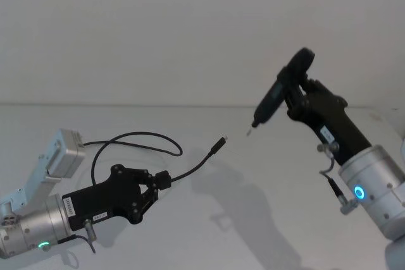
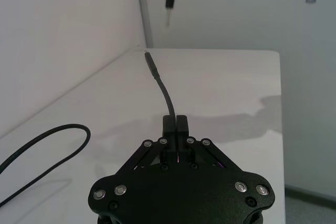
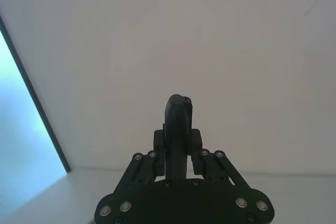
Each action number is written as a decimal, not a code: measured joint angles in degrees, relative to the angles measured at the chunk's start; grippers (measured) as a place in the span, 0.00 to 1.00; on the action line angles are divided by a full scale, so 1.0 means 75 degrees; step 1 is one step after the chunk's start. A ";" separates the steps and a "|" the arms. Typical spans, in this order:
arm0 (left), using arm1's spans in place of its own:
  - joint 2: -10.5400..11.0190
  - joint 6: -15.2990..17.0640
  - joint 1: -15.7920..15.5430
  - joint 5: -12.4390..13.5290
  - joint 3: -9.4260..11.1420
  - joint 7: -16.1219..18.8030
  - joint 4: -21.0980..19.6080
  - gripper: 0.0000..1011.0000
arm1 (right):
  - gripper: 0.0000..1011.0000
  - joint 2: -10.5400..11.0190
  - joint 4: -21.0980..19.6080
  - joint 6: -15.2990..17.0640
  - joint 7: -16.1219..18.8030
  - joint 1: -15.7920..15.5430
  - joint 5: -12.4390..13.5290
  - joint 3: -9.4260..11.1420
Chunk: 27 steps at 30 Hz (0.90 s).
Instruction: Pick up the data cable with the one hand.
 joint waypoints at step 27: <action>0.0014 0.0001 0.0030 -0.0018 -0.0018 0.0022 -0.0048 0.03 | 0.28 -0.0216 0.0153 0.0123 -0.0046 0.0265 0.0474 -0.0293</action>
